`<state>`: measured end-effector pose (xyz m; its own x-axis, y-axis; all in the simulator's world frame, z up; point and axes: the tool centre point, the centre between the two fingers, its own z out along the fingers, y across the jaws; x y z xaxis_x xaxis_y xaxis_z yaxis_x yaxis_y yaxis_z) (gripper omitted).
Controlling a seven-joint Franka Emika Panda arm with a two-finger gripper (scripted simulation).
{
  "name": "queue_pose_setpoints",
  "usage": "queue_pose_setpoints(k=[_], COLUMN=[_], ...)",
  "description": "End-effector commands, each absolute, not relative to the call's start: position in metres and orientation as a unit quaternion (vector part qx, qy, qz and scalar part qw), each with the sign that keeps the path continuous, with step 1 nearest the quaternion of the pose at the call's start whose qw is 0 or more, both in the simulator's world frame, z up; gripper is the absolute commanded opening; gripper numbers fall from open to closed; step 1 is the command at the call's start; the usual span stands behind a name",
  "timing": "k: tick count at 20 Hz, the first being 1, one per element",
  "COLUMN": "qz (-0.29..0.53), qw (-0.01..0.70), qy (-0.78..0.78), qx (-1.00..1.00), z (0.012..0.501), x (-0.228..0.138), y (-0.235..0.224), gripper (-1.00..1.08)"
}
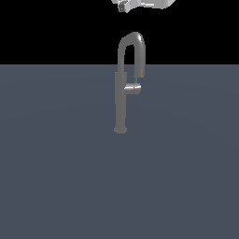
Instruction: Turn on the faucet by rotating a designated handle.
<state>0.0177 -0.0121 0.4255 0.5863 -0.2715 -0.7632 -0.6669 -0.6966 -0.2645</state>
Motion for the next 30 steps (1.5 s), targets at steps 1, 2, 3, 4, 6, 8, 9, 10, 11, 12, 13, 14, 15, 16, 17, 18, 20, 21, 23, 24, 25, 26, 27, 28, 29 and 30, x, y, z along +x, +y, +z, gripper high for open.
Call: queue_pose_setpoints(k=[1, 2, 3, 4, 6, 8, 9, 10, 11, 12, 13, 14, 15, 16, 17, 18, 20, 21, 23, 24, 25, 26, 27, 28, 29, 30], qz=[0.378, 0.384, 0.391, 0.397, 0.41, 0.423, 0.43, 0.436, 0.442, 0.449, 0.455, 0.461, 0.468, 0.474, 0.48, 0.486, 0.496, 0.501, 0.511, 0.515, 0.52, 0.524, 0.527, 0.531, 0.534, 0.537], qw=[0.287, 0.292, 0.297, 0.302, 0.313, 0.323, 0.328, 0.333, 0.338, 0.343, 0.348, 0.353, 0.358, 0.363, 0.368, 0.372, 0.381, 0.385, 0.392, 0.396, 0.399, 0.402, 0.405, 0.408, 0.411, 0.413], qy=[0.289, 0.294, 0.299, 0.304, 0.314, 0.324, 0.329, 0.334, 0.339, 0.344, 0.349, 0.354, 0.359, 0.363, 0.368, 0.373, 0.381, 0.385, 0.393, 0.397, 0.4, 0.403, 0.407, 0.41, 0.412, 0.415], qx=[-0.831, -0.825, -0.818, -0.811, -0.797, -0.782, -0.774, -0.767, -0.759, -0.75, -0.742, -0.733, -0.724, -0.715, -0.706, -0.698, -0.681, -0.672, -0.656, -0.648, -0.641, -0.633, -0.626, -0.62, -0.613, -0.607], z=[0.416, 0.412, 0.408, 0.404, 0.396, 0.387, 0.382, 0.377, 0.372, 0.367, 0.362, 0.357, 0.352, 0.346, 0.341, 0.336, 0.325, 0.32, 0.31, 0.306, 0.301, 0.297, 0.292, 0.288, 0.284, 0.28], x=[0.028, 0.033, 0.037, 0.041, 0.049, 0.056, 0.06, 0.064, 0.067, 0.071, 0.074, 0.078, 0.081, 0.084, 0.087, 0.09, 0.095, 0.098, 0.102, 0.104, 0.106, 0.107, 0.109, 0.111, 0.112, 0.113], y=[-0.016, -0.018, -0.019, -0.021, -0.024, -0.027, -0.028, -0.03, -0.032, -0.033, -0.035, -0.036, -0.038, -0.039, -0.041, -0.042, -0.044, -0.045, -0.047, -0.048, -0.049, -0.05, -0.051, -0.051, -0.052, -0.052], gripper=[-1.0, -1.0, -1.0, -1.0, -1.0, -1.0, -1.0, -1.0, -1.0, -1.0, -1.0, -1.0, -1.0, -1.0, -1.0, -1.0, -1.0, -1.0, -1.0, -1.0, -1.0, -1.0, -1.0, -1.0, -1.0, -1.0])
